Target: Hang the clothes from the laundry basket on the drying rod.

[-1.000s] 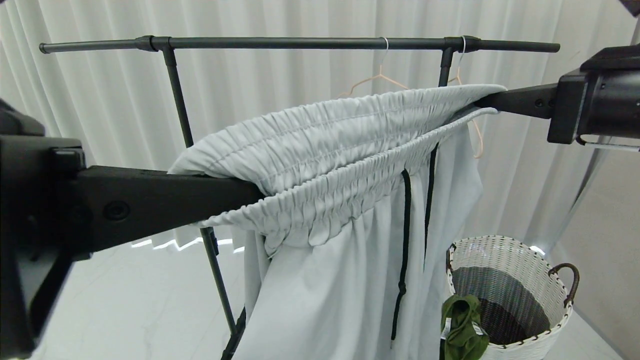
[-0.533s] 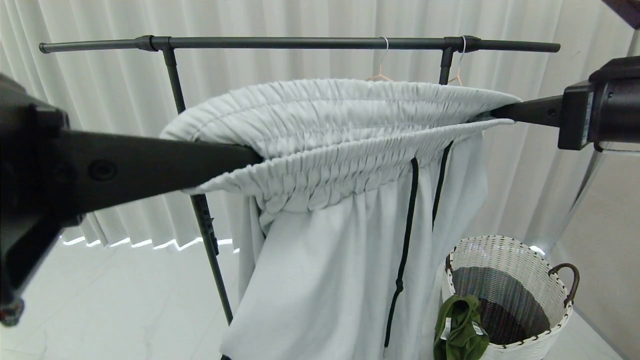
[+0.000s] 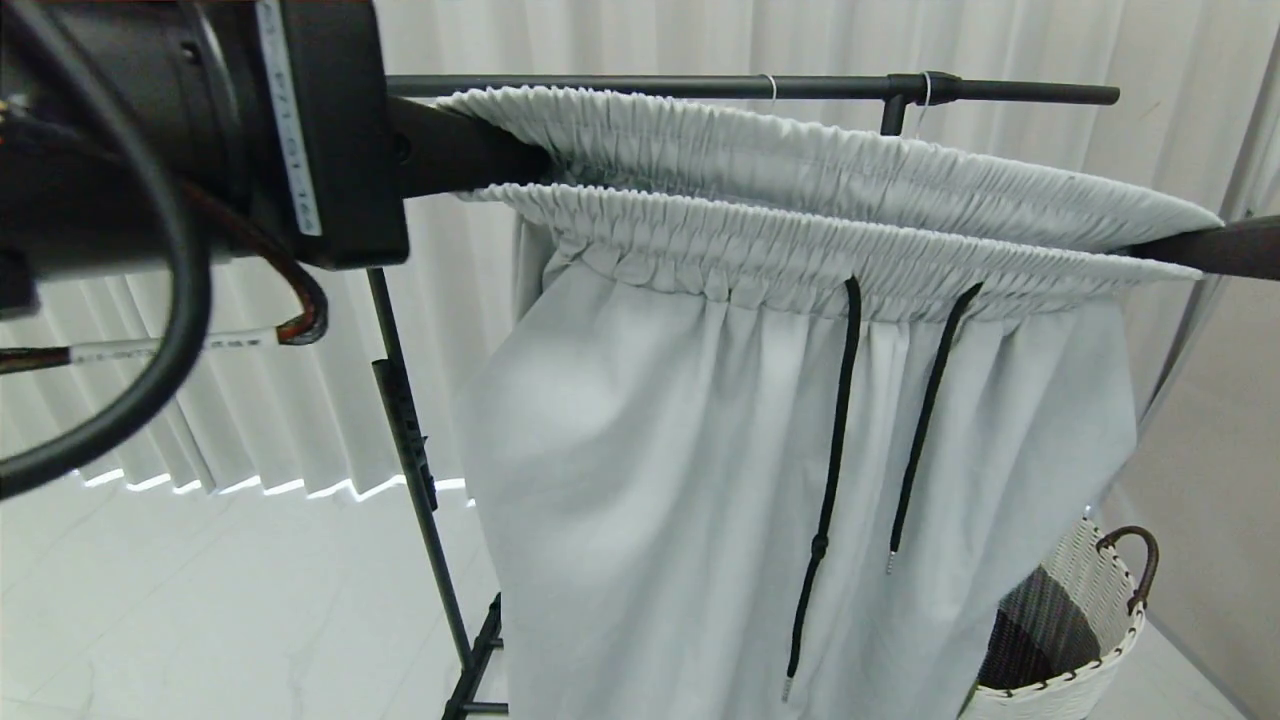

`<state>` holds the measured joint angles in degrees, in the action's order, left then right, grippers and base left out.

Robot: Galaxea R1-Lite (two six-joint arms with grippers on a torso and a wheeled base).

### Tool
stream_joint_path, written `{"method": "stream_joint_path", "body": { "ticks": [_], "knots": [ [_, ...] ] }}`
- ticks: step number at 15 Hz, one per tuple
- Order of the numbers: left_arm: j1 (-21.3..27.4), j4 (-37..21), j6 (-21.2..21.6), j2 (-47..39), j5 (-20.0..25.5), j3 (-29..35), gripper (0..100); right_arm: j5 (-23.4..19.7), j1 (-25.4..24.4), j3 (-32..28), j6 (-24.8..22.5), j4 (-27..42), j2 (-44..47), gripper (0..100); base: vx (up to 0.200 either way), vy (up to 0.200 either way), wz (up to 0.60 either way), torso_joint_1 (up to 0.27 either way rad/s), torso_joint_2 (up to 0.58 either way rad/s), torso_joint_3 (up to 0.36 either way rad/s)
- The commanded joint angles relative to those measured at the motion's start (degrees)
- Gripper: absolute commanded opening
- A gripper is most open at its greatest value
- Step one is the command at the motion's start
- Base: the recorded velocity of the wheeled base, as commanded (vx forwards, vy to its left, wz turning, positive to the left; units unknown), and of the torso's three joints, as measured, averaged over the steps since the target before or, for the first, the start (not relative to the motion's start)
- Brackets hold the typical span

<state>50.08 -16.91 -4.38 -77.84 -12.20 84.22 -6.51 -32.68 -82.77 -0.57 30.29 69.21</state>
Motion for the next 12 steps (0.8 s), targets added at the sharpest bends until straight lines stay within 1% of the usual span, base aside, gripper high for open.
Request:
{"method": "stream_joint_path", "body": {
  "ticks": [1, 2, 12],
  "knots": [
    [-0.24, 0.56, 0.42, -3.11, -3.79, -0.03, 0, 0.01, -2.56, 0.77, 0.13, 1.52, -3.20, 0, 0.000, 0.000, 0.00, 0.000, 0.00, 0.000],
    [-0.07, 0.56, 0.42, -3.20, -4.94, -0.20, 0, 0.09, -2.65, 1.21, 0.22, 1.43, -3.20, 0, 0.000, 0.000, 0.00, 0.000, 0.00, 0.000],
    [0.37, 0.47, 0.86, -2.06, -4.85, -0.29, 0, 0.09, -2.91, 1.83, 0.22, 1.08, -3.02, 0, 0.000, 0.000, 0.00, 0.000, 0.00, 0.000]
  ]
}}
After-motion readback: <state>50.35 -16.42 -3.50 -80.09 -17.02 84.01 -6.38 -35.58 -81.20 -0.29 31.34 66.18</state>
